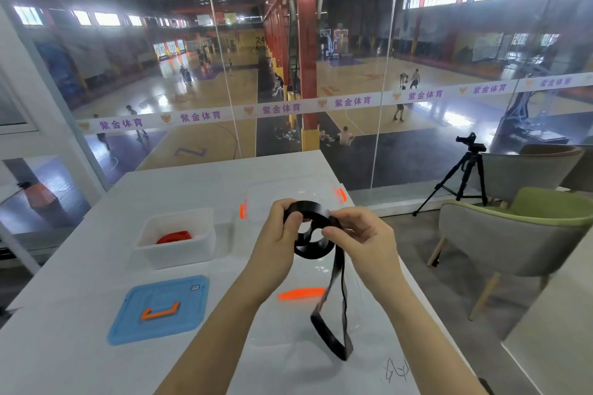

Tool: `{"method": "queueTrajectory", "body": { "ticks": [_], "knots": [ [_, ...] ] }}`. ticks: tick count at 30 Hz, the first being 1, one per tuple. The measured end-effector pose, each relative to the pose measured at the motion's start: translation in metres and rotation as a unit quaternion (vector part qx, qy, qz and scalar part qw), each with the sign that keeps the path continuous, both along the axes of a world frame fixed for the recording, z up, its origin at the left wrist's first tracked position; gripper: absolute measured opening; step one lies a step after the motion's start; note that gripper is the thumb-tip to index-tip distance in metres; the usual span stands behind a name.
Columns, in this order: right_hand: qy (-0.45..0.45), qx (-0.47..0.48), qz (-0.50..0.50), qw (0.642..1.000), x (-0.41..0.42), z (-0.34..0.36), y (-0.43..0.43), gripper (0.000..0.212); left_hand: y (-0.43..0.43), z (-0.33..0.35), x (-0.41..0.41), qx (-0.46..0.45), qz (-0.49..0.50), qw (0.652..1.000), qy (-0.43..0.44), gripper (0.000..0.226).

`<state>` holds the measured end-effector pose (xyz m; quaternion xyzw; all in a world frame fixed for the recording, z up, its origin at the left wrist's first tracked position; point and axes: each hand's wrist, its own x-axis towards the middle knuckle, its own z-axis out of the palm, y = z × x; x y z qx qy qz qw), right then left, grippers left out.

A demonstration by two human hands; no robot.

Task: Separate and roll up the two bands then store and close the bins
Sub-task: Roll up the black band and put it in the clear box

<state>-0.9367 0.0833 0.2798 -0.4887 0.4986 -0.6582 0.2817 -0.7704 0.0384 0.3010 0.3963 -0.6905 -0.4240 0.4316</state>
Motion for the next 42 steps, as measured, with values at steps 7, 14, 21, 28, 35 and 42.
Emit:
{"method": "queueTrajectory", "body": {
  "ticks": [7,14,21,28,35,42],
  "knots": [
    [-0.028,0.013,-0.013,0.999,0.000,-0.016,0.008,0.031,0.002,-0.009,-0.004,0.055,0.014,0.996,0.069,0.025],
    [-0.002,0.015,0.000,1.000,-0.011,-0.007,0.015,0.042,-0.004,-0.003,0.013,-0.006,-0.022,0.997,-0.070,0.037],
    [0.027,0.006,0.015,1.000,-0.005,-0.003,0.019,0.041,0.009,0.003,0.003,-0.100,-0.036,0.989,-0.106,0.030],
    [-0.069,-0.022,0.015,0.997,0.002,-0.011,0.020,0.038,0.016,-0.006,-0.015,0.042,0.027,0.990,0.133,0.026],
    [-0.062,-0.016,-0.029,0.998,-0.006,-0.017,0.020,0.036,0.010,-0.011,-0.006,0.037,-0.010,0.999,0.024,0.024],
    [0.033,0.009,-0.017,0.999,-0.009,-0.017,0.024,0.035,0.001,-0.005,0.002,-0.128,-0.053,0.961,-0.238,0.033]
  ]
}}
